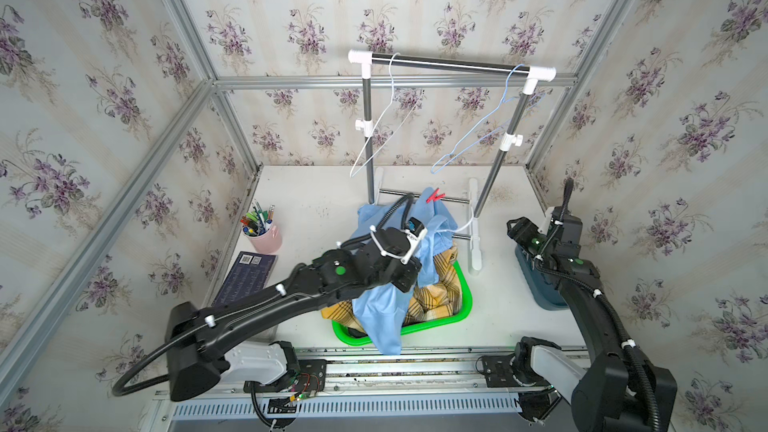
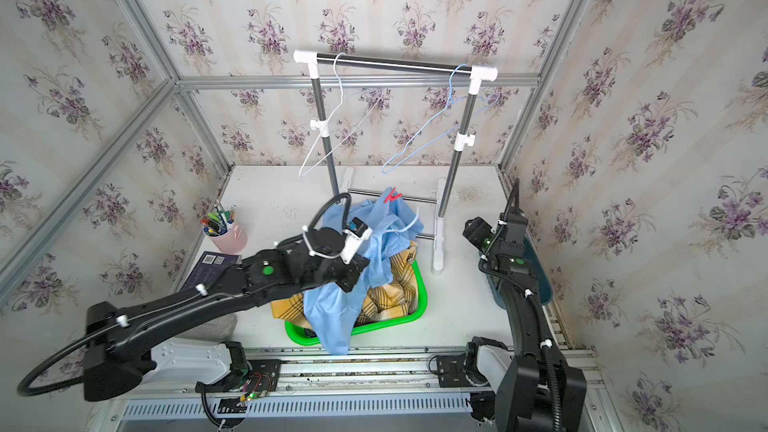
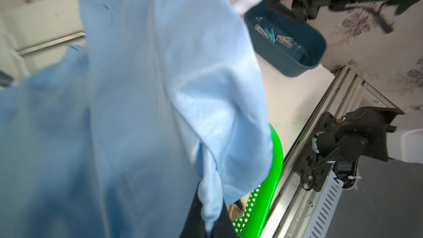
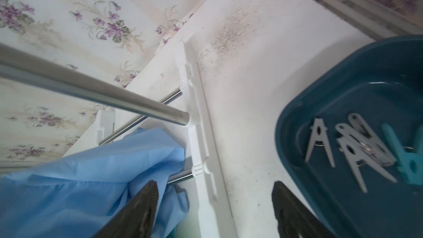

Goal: Remove the clothespins securing long-sleeve shirts to the hanger
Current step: Move the bin to the center of the board, then adjust the long-sleeve shirt at the bin.

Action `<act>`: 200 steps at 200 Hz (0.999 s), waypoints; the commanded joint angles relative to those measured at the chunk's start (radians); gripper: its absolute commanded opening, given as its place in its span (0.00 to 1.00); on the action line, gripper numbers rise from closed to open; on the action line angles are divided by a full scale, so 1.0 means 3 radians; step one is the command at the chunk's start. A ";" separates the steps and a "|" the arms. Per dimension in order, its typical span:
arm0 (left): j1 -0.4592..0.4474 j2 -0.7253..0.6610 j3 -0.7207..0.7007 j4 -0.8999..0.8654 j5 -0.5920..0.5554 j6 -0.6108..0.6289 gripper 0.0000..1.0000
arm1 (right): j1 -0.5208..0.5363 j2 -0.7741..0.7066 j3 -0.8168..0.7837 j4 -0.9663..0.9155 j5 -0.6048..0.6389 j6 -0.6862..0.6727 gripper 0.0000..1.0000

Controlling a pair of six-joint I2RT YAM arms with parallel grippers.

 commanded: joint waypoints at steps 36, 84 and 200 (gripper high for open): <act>0.0457 -0.0554 0.1044 -0.1375 0.0404 0.1104 0.00 | 0.0555 0.0046 0.0324 0.0032 -0.0115 -0.0017 0.81; 0.0481 -0.0731 0.1736 -0.1612 0.0546 0.1428 0.00 | 0.1075 0.0472 0.0561 0.0544 0.0157 0.0212 0.83; 0.0442 -0.0396 0.3034 -0.1666 0.0932 0.1527 0.00 | 0.2351 0.1684 0.1216 0.1949 -0.0426 0.0880 0.82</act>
